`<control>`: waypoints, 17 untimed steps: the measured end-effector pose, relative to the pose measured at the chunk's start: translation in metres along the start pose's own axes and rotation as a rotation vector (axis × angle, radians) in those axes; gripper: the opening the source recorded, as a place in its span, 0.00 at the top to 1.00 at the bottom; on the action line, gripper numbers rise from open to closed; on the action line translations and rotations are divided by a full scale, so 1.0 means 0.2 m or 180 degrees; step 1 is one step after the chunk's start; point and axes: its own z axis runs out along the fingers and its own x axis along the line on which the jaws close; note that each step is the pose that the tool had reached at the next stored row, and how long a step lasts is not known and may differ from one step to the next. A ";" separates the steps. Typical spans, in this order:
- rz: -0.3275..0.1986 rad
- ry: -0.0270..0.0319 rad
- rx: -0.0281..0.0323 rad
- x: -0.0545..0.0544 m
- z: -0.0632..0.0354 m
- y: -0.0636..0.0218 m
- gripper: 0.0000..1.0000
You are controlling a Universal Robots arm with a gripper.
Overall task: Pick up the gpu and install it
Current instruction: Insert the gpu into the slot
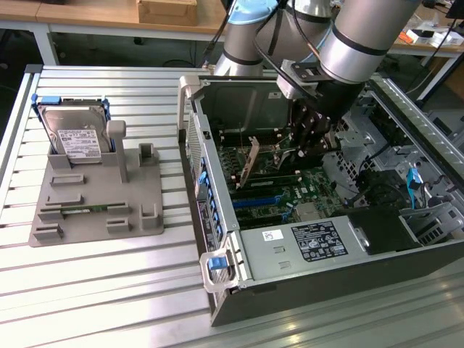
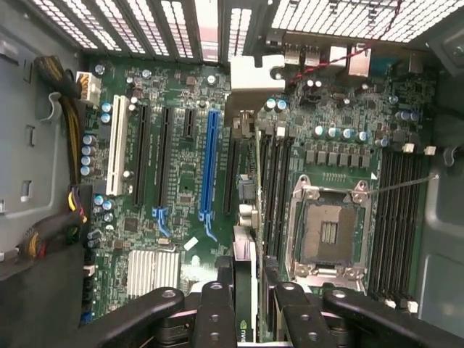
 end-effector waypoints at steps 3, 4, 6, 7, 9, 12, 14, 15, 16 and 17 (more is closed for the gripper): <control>0.0000 0.0000 0.0000 -0.01 0.010 0.081 0.73; 0.0000 0.0000 0.0000 0.00 0.015 0.082 0.73; 0.0012 0.0000 0.0001 0.01 0.020 0.083 0.73; 0.0046 0.0001 0.0001 0.01 0.024 0.083 0.73; 0.0193 0.0005 0.0003 0.01 0.034 0.082 0.73; 0.0242 0.0012 0.0004 0.03 0.042 0.085 0.73; 0.0257 0.0014 0.0004 0.03 0.045 0.085 0.73; 0.0277 0.0019 0.0004 0.04 0.047 0.085 0.73; 0.0304 0.0025 0.0004 0.04 0.051 0.086 0.73; 0.0329 0.0029 0.0004 0.04 0.056 0.086 0.73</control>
